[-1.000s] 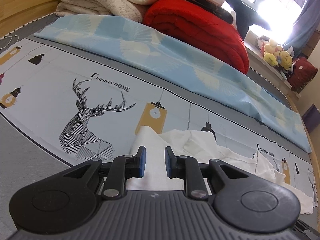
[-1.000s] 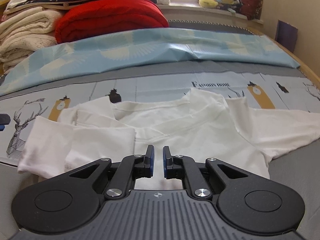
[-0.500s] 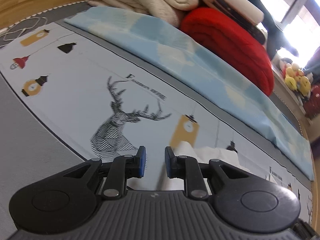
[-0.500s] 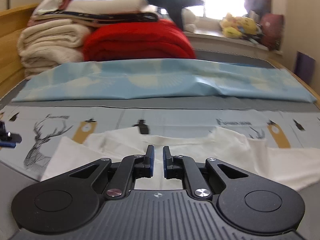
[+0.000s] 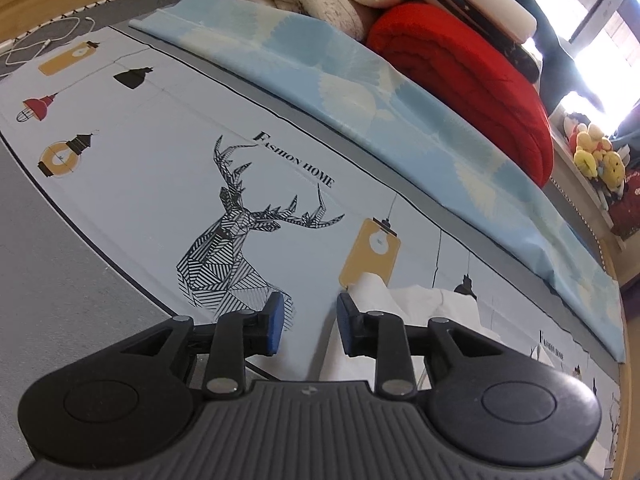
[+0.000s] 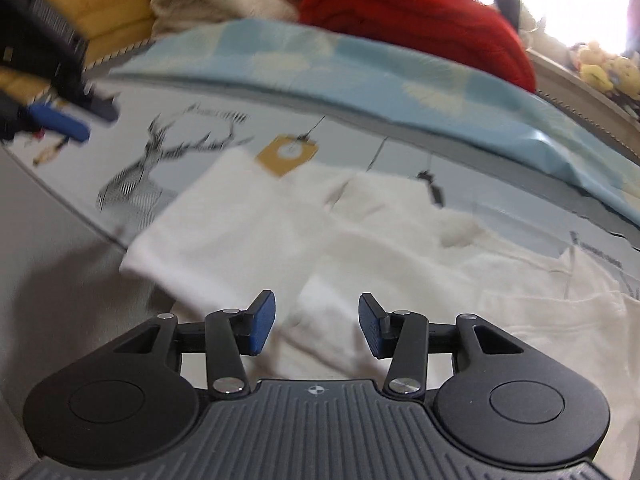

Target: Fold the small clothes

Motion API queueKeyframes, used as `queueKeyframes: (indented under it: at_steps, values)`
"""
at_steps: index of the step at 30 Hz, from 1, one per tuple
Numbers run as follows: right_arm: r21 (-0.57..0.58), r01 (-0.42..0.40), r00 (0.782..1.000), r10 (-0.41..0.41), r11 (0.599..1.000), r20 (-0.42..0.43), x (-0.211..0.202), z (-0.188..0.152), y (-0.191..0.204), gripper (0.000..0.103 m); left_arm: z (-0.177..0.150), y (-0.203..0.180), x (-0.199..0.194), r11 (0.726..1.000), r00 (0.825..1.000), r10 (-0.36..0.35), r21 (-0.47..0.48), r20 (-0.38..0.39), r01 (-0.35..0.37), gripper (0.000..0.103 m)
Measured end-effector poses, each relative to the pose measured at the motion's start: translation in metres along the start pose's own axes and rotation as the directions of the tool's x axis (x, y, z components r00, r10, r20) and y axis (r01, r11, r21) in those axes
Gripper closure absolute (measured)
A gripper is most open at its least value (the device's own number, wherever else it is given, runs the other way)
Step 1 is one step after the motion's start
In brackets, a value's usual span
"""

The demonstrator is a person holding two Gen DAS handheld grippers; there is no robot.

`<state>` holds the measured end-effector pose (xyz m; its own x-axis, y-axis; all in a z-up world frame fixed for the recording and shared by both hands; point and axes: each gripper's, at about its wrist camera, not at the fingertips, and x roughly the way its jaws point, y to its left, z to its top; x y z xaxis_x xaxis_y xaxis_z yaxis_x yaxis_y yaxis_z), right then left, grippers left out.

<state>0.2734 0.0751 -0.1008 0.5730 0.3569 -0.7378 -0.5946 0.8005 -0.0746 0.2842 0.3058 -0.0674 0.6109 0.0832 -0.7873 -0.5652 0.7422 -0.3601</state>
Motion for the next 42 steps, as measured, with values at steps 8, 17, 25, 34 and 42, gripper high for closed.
queueKeyframes:
  at_steps: [8,17,25,34,42]
  values:
    - [-0.100,0.123,0.992,-0.124,0.987,-0.005,0.007,-0.012,0.006,0.089,-0.003,-0.009,0.005,1.000,1.000,0.000,0.030,-0.008,0.001,0.071]
    - [0.425,0.114,0.924,-0.253,0.898,0.287,-0.113,-0.012,-0.153,0.090,-0.015,-0.026,0.015,0.995,1.000,0.004,0.104,-0.031,-0.001,0.071]
    - [0.699,0.255,0.926,-0.377,0.668,0.023,-0.107,-0.095,-0.273,0.089,-0.047,-0.059,0.038,0.976,0.990,-0.043,0.205,-0.136,0.071,0.064]
    - [0.797,0.201,0.964,-0.261,0.570,-0.057,-0.089,-0.128,-0.300,0.085,-0.083,-0.088,0.064,0.949,0.975,-0.030,0.299,-0.219,0.096,0.063]
    - [0.843,0.181,0.977,-0.190,0.506,-0.096,-0.077,-0.136,-0.313,0.091,-0.097,-0.080,0.084,0.917,0.961,0.110,0.399,-0.255,0.001,0.067]
